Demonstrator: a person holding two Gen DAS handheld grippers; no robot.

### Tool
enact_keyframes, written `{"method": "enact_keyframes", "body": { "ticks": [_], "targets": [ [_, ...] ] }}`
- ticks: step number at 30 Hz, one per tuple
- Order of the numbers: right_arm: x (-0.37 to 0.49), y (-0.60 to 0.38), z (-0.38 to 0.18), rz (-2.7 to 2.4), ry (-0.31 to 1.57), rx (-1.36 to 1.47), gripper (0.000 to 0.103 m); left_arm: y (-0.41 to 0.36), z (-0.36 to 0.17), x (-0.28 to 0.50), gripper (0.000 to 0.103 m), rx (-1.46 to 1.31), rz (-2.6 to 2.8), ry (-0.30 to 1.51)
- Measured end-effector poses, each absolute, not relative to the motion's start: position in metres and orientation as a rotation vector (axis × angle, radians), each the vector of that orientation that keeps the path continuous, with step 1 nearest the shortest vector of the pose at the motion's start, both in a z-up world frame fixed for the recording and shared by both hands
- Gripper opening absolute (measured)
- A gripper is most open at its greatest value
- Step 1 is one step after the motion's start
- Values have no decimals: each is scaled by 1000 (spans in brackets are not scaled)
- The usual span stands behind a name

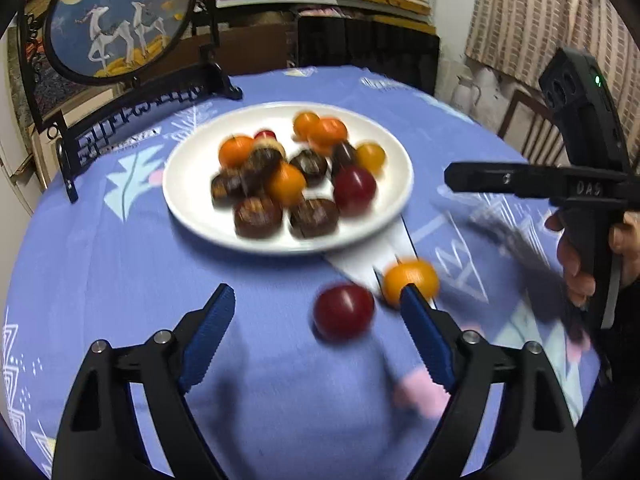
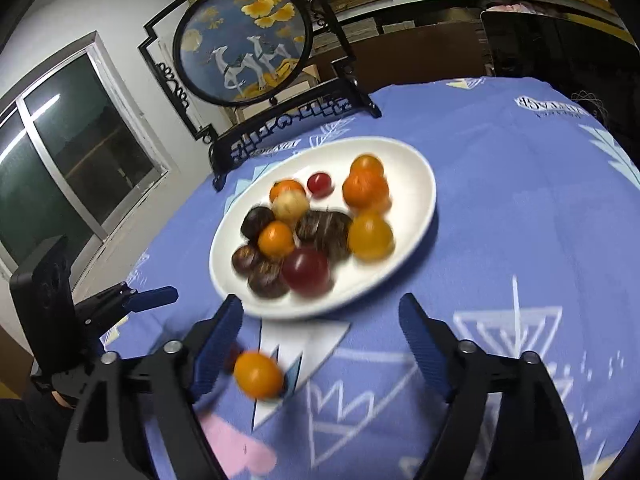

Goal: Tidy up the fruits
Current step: 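Grasp the dark red tomato with the left tool while the right tool grasps the orange tomato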

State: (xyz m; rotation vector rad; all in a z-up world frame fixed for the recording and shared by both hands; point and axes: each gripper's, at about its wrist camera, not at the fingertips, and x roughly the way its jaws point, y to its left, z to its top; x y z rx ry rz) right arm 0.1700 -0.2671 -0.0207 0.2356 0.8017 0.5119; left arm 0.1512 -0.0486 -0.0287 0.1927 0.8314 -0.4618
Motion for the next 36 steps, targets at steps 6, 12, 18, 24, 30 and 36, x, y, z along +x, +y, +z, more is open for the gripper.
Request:
{"method": "enact_keyframes", "body": {
  "ticks": [6,12,18,24,30,36],
  "targets": [
    [147,-263,-28,515,804,219,82,-54,-44,147,89,219,-425,871],
    [138,-268,-34,509,806,242,82,-58,-48,155,88,219,-413,870],
    [137,-264,-41,506,824,220,82,-65,-53,168,68,220,-420,890],
    [133,-254,-42,525,831,171,81,-64,-56,172,37,166,-501,917],
    [125,-232,-44,553,846,70,78,-26,-40,174,37,-35,-473,841],
    [125,-200,-46,563,862,-41,69,-22,-39,174,37,-51,-454,838]
  ]
}}
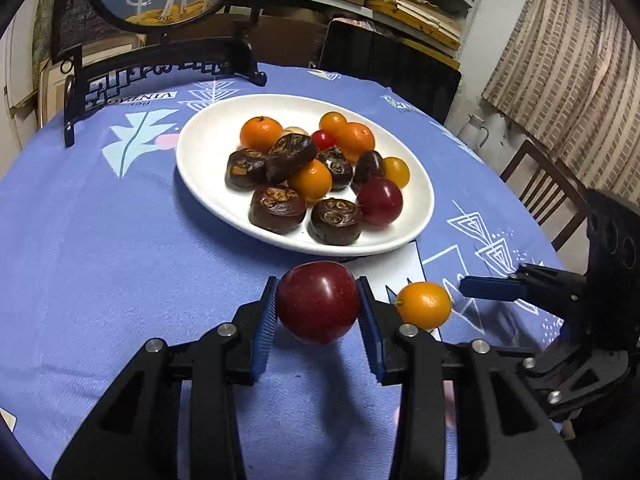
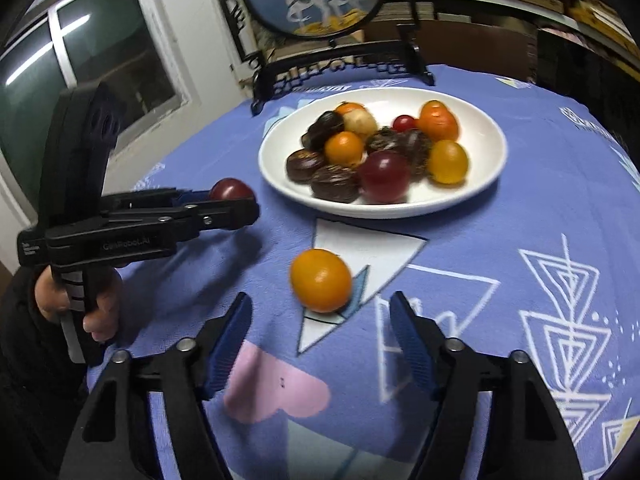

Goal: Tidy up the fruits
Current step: 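Grasp the dark red tomato with the left tool while the right tool grasps the orange tomato, then carry both tomatoes onto the plate and open both tools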

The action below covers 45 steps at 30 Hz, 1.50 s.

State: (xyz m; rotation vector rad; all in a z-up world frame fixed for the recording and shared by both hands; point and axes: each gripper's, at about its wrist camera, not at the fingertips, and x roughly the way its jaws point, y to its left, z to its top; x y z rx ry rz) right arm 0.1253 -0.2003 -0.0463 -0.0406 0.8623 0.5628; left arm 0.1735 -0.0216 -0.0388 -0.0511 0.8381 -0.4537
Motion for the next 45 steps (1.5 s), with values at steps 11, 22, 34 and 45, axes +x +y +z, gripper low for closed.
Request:
{"method": "enact_keyframes", "body": {
  "ticks": [11,22,34,45],
  "targets": [
    [147,-176,-54,548,916,-107,51,-22,-39,172,37,-48,-456,830],
    [143,-206,-51,576,930,76,39,-17,-35,168,37,-74,-462,809],
    [218,-240,22,569,782,232,39,-48,11,210,38,44,-441,740],
    [293,-231,6,497,815,302,66,-72,-12,255,79,59,-423,784]
  ]
}}
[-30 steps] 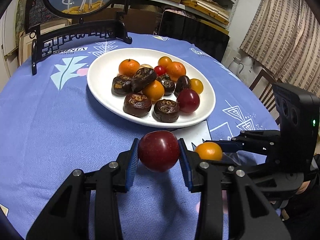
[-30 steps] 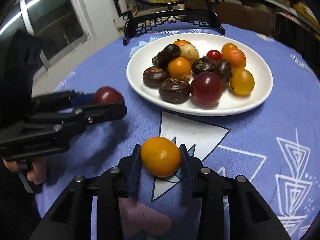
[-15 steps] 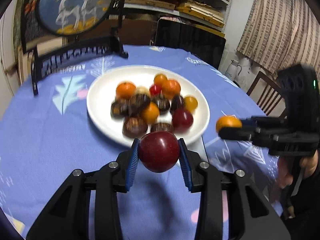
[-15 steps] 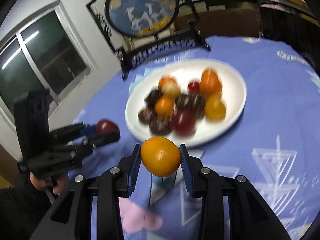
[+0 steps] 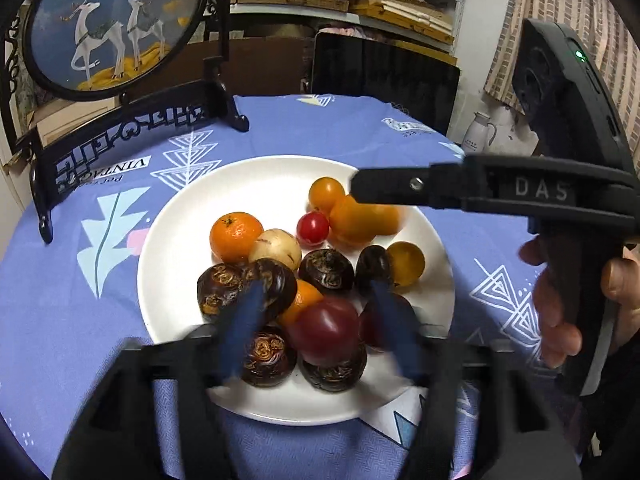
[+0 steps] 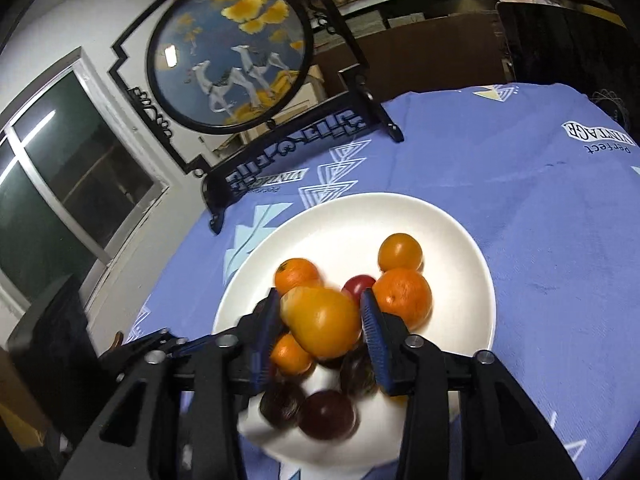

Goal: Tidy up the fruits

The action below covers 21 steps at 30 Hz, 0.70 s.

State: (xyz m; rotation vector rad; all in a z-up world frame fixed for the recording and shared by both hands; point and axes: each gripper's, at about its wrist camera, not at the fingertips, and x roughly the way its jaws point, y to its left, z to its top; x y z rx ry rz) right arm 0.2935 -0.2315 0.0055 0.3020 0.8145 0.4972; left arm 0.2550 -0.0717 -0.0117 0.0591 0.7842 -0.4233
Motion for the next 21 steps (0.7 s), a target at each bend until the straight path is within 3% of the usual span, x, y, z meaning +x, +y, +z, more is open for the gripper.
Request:
{"method": "enact_keyframes", "body": {
  "ticks": [1,6,10,21],
  "targets": [
    [291,-232,6,489,796,301,73,-70,-11,254,85,52,-415,777],
    [271,-231,4,471,797,254,76,-59,-11,251,94,32,-394,795],
    [242,-239,1,453,805,233,96,-52,-21,238,99,33,-374,852],
    [136,-272,5,368,781,166,99,-13,10,145,98,50,-200,775]
  ]
}}
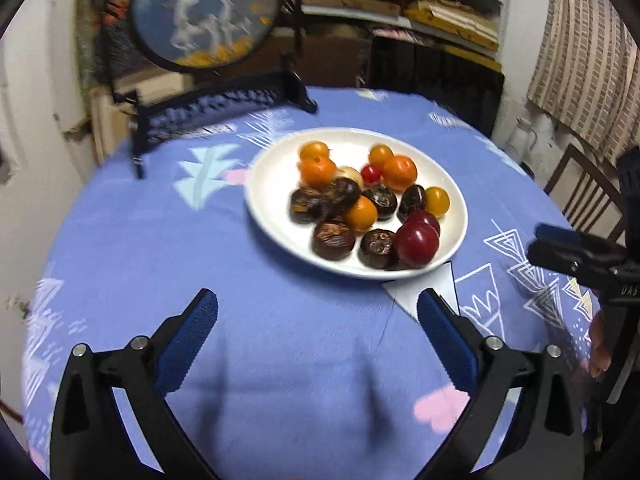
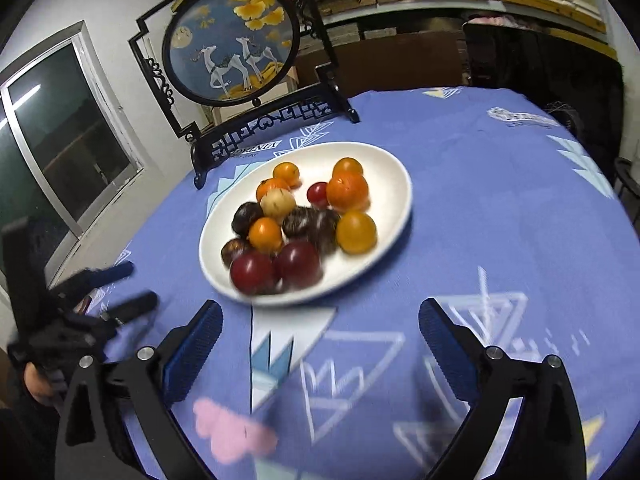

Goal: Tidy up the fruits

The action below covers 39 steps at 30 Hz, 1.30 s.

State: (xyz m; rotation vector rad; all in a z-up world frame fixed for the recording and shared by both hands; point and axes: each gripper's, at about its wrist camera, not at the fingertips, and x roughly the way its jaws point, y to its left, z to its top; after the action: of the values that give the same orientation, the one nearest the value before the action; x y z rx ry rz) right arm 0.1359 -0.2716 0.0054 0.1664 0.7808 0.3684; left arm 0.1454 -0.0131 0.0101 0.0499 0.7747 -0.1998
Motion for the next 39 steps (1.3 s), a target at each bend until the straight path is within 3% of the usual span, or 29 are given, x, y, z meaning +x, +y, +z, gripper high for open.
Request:
{"method": "enact_keyframes", "body": {
  "ticks": [14,39],
  "targets": [
    [0,-289,40,330,625,101,99,0,49,3,98,90,-51,639],
    [-42,-331,38,282,571,184,99,-20,86,-30,98,93,-50,545]
  ]
}}
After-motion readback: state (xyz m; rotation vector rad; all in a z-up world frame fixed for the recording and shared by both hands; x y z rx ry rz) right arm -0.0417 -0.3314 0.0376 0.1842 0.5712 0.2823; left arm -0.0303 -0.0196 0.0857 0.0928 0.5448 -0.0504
